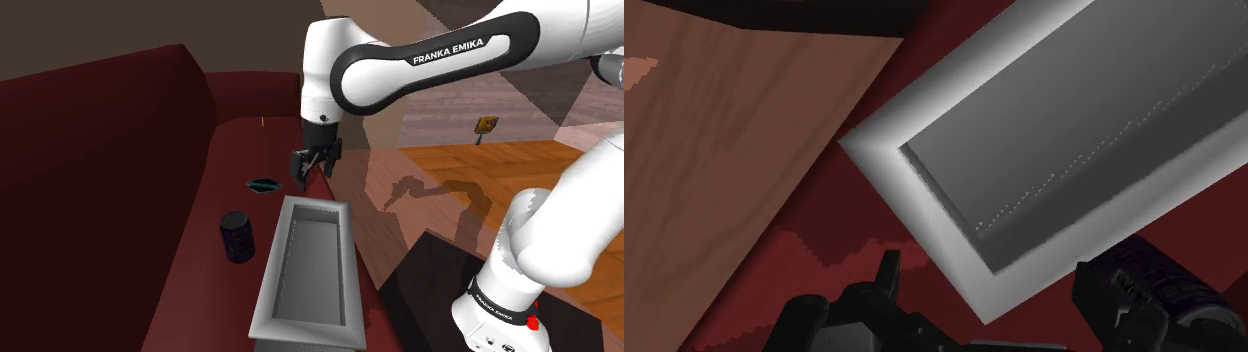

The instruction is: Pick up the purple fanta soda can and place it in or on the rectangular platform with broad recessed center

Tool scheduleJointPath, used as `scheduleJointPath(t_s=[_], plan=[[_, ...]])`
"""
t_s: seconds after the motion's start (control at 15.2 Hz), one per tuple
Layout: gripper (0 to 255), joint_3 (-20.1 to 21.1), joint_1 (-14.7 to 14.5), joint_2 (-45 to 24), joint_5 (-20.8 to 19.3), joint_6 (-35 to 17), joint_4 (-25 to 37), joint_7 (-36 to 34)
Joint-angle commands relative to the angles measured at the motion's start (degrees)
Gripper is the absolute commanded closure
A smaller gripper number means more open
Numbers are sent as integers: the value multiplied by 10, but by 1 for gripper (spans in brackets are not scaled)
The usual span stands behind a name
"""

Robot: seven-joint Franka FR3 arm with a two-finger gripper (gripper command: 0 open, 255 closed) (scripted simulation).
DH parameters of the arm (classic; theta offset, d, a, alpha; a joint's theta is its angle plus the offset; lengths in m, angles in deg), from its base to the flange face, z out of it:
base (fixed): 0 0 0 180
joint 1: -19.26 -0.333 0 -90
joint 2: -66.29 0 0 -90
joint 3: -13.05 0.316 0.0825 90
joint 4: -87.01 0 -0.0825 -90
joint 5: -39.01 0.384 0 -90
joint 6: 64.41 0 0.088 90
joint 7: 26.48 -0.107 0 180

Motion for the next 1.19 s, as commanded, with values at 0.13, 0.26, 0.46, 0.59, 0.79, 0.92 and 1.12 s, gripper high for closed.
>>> scheduleJointPath(t_s=[0.13,0.26,0.46,0.59,0.79,0.92,1.12], plan=[[0,31,-12,-76,-18,-21,55,-40],[0,45,-19,-114,-32,-27,86,-61],[0,62,-33,-173,-57,-31,138,-94],[0,71,-46,-214,-75,-31,176,-115],[0,79,-68,-278,-105,-25,239,-144],[0,79,-73,-290,-111,-30,245,-149],[0,78,-74,-298,-115,-51,232,-152]])
